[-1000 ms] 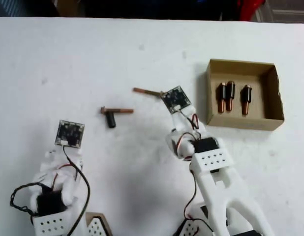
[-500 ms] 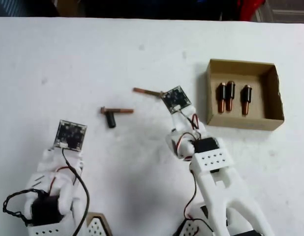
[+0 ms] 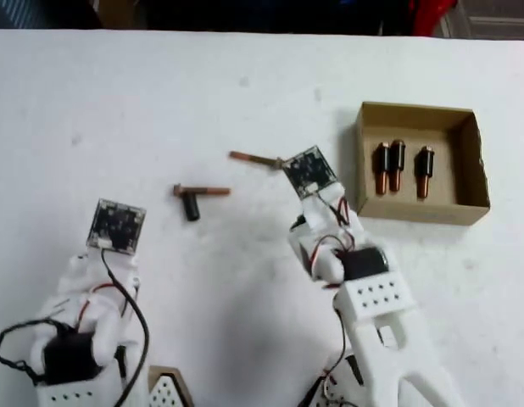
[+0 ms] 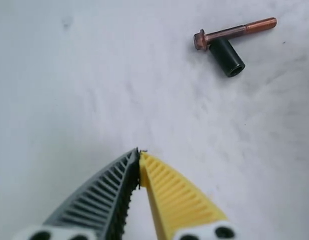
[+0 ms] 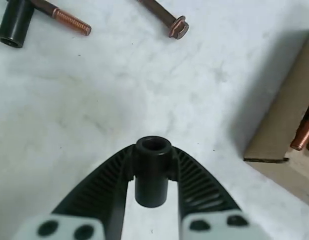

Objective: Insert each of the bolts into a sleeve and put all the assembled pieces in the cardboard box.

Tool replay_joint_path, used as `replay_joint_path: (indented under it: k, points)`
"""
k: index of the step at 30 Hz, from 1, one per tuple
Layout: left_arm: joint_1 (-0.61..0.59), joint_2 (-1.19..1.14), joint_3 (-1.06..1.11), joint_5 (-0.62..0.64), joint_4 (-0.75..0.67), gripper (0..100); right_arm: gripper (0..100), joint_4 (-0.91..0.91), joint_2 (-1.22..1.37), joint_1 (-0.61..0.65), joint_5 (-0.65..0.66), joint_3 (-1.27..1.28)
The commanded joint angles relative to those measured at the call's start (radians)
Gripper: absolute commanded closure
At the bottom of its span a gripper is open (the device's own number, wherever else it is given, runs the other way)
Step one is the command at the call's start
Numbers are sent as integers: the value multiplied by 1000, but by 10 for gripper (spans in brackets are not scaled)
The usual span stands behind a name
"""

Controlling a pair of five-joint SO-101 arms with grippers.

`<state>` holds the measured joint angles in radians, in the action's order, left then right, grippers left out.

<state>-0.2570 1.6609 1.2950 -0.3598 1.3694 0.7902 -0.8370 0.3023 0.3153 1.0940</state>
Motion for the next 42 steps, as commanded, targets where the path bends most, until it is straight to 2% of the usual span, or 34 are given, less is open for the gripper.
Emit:
replay_joint_path:
  k: [1,3,10,17,24,33,38,42]
  points:
    - [16,-243,-181,31,-15,978,982,13,-127,-1,0,26]
    - [44,-344,-241,61,-15,978,982,18,-185,-1,0,48]
    - [249,-619,-396,187,-17,977,982,18,-335,-2,0,117]
    - [352,-835,-548,245,-32,976,982,12,-397,-1,0,161]
    - [364,-1084,-620,338,-201,976,982,12,-415,-1,3,187]
    - [363,-1394,-764,466,-310,971,982,10,-415,-2,8,198]
    - [363,-1586,-881,578,-308,850,982,10,-415,-5,8,199]
    - [361,-1716,-977,643,-313,842,982,10,-415,-4,8,207]
